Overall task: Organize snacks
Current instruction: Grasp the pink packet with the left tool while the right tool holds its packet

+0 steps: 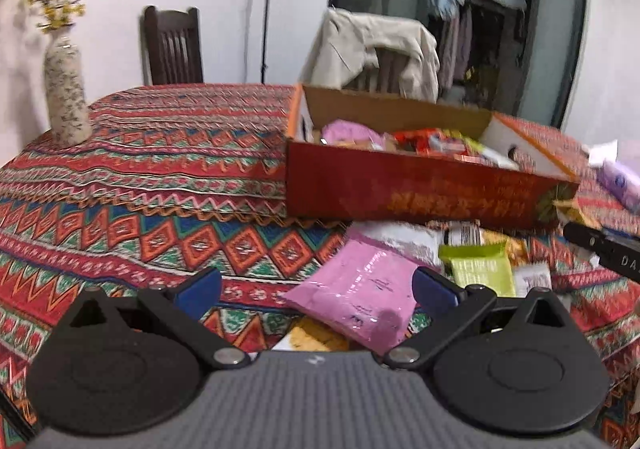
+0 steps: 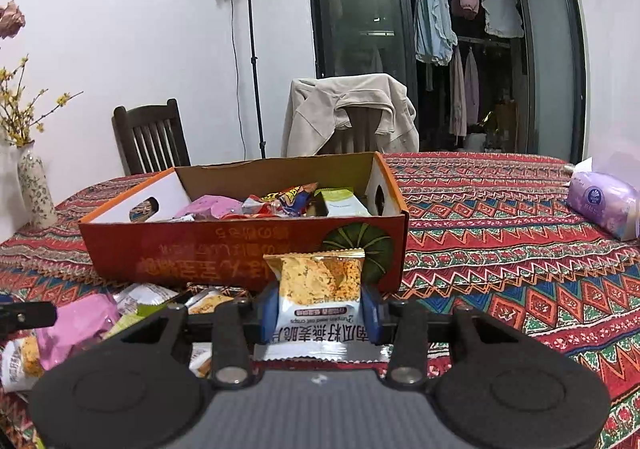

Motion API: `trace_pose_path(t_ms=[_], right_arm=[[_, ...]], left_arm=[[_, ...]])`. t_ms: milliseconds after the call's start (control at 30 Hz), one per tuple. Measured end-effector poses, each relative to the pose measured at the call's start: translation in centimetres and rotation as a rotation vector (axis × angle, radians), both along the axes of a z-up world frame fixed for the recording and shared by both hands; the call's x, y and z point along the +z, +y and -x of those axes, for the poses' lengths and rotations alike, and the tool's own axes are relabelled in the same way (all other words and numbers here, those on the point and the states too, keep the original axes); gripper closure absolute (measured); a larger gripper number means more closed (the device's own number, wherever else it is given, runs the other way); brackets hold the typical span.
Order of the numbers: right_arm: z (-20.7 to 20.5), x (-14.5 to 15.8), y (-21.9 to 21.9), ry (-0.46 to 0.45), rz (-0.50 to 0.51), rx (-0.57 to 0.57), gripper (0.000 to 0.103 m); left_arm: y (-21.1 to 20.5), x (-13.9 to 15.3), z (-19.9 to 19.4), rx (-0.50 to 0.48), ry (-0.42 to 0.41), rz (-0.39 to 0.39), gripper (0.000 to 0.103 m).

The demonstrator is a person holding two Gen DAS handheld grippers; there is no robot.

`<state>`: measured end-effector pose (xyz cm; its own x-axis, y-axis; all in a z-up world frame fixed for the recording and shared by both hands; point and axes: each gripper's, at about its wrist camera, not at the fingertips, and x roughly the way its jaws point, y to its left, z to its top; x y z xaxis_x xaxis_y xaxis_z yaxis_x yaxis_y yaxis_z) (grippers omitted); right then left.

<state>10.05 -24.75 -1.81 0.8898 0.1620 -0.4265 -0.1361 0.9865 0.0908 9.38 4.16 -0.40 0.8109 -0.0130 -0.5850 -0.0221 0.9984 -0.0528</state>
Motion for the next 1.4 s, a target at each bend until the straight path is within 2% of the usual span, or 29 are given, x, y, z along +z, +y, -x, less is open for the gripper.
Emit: trace_pose_path(t_ms=[233, 433, 600, 900, 1100, 1200, 1267, 1333, 1400], right_arm=[[0.2, -0.1, -0.3, -0.007, -0.024, 0.018, 0.062], [0.2, -0.1, -0.5, -0.008, -0.041, 0.026, 0.062], [0.3, -0.2, -0.6, -0.008, -0.048, 0.040, 0.062], [0.2, -0.2, -0.8, 0.002, -0.066, 0.055, 0.062], [0.2, -0.3, -1.0, 0.007, -0.071, 0.057, 0.062], [0.2, -0.3, -0.9, 0.010, -0.072, 0.056, 0.062], [0.1, -0.3, -0.9, 0.012, -0.070, 0.055, 0.062], [0.1, -0.3, -0.8, 0.013, -0.068, 0.056, 0.062], [0.1, -0.4, -0.8, 0.017, -0.063, 0.057, 0.062]], left_arm=[[-1.8, -0.5, -2.6, -0.068, 0.106, -0.090, 0.000], [-3.0, -1.5, -3.8, -0.097, 0.156, -0.135, 0.000], [-2.2, -2.2, -4.7, -0.071, 0.184, -0.066, 0.000], [-2.3, -2.1, -5.2, -0.083, 0.193, -0.071, 0.000], [-2.5, -2.2, -4.7, -0.058, 0.173, -0.068, 0.000], [-2.6, -2.1, -4.4, -0.056, 0.159, -0.064, 0.008], [-2.7, -1.8, -4.1, -0.062, 0.145, -0.058, 0.024], [-2.8, -1.6, -3.7, -0.075, 0.134, -0.049, 0.034], [-3.1, -1.5, -3.2, -0.081, 0.122, -0.052, 0.037]])
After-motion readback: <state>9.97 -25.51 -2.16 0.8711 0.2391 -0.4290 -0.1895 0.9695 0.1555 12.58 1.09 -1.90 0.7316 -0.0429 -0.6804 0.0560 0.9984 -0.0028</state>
